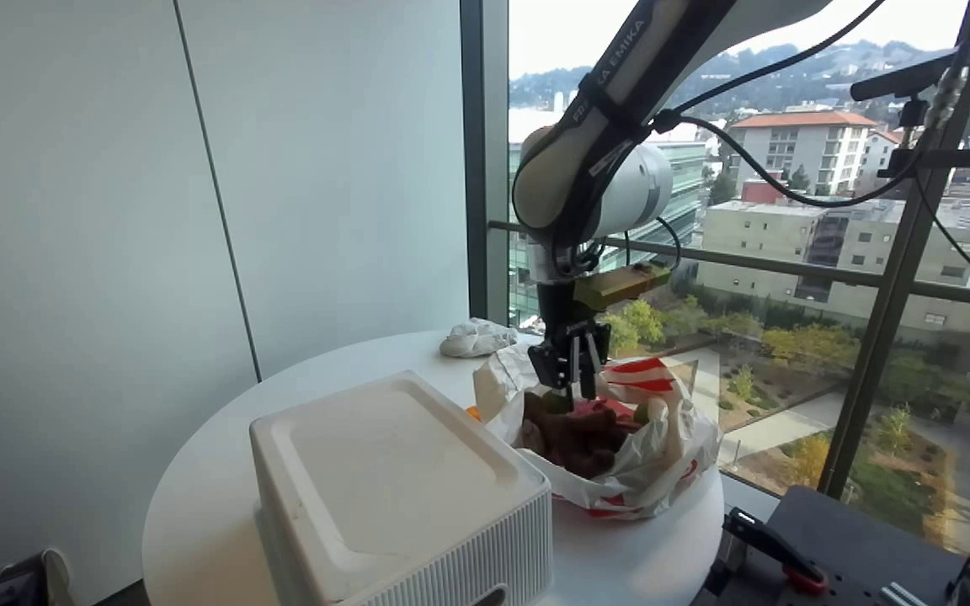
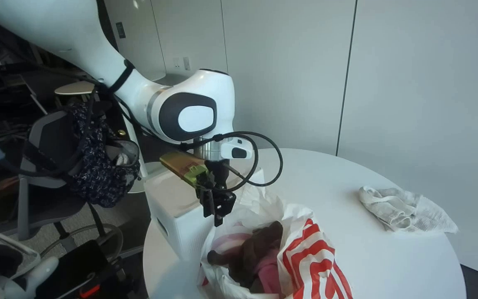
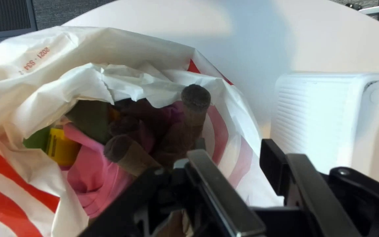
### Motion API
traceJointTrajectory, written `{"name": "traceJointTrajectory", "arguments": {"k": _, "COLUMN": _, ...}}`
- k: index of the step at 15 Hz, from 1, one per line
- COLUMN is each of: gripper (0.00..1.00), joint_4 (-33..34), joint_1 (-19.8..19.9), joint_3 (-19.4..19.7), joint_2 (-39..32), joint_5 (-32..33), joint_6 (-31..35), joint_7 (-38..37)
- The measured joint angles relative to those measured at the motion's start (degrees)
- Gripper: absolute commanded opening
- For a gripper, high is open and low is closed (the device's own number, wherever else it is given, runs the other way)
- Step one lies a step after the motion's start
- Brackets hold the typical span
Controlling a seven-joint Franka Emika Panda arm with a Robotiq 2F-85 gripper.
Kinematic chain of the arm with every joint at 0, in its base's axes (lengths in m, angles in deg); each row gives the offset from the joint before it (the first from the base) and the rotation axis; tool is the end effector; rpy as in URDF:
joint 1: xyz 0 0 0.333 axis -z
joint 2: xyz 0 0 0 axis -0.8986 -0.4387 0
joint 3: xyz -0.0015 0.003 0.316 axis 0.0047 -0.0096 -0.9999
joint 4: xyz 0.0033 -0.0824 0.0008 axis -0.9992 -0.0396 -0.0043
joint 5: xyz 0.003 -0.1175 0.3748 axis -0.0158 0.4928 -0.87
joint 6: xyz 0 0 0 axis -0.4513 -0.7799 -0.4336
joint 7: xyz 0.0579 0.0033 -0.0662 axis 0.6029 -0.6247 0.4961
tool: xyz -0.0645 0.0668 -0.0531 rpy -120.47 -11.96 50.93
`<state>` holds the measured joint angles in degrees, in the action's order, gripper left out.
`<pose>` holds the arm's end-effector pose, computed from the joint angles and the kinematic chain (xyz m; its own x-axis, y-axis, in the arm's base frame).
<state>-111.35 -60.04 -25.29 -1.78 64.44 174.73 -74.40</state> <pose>0.4566 -0.0202 0.2724 0.9865 -0.0107 -0.1633 -0.0048 -0.9993 0.0367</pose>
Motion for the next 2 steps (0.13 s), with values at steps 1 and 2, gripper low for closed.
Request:
{"name": "traceJointTrajectory", "arguments": {"k": 1, "gripper": 0.86, "joint_4": -0.09, "joint_1": -0.14, "joint_3": 0.21, "joint_2": 0.78, "joint_5": 2.08, "joint_6": -0.11, "joint_7": -2.75}}
{"name": "traceJointTrajectory", "arguments": {"k": 2, "gripper": 0.95, "joint_4": -0.18, "joint_1": -0.20, "joint_3": 0.35, "joint_2": 1.49, "joint_5": 3.55, "joint_6": -0.17, "joint_7": -5.09}}
